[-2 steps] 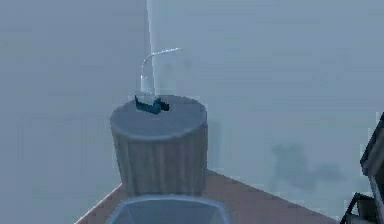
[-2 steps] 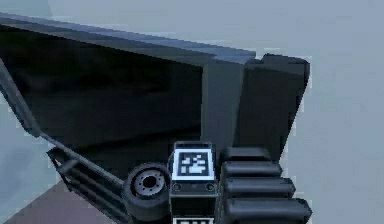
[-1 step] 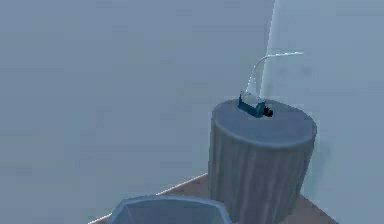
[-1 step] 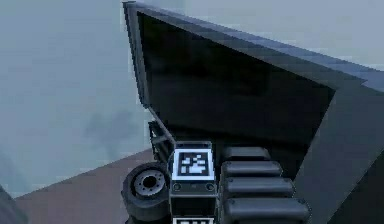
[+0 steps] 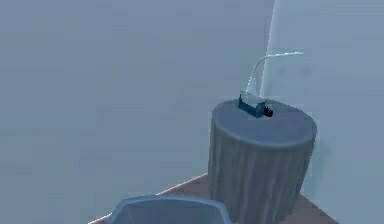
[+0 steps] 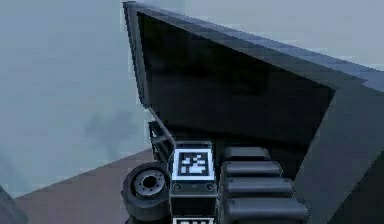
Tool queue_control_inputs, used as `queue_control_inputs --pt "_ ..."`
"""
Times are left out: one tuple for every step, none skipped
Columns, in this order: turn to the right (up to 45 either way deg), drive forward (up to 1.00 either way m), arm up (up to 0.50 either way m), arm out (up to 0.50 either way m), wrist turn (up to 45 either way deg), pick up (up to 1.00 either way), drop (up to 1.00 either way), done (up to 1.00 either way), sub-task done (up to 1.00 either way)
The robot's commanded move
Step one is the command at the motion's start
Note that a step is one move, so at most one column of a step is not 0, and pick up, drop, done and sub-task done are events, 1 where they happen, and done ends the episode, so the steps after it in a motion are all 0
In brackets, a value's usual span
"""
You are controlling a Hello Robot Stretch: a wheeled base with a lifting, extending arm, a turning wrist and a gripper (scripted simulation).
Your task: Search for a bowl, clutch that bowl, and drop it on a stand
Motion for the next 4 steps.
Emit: queue_control_inputs --pt "0.0 0.0 0.0 0.48 0.0 0.0 0.0 0.0 0.0" --pt "0.0 0.0 0.0 0.0 0.0 0.0 1.0 0.0 0.0" --pt "-45.0 0.0 0.0 0.0 0.0 0.0 0.0 0.0 0.0" --pt "-39.0 0.0 0.0 0.0 0.0 0.0 0.0 0.0 0.0"
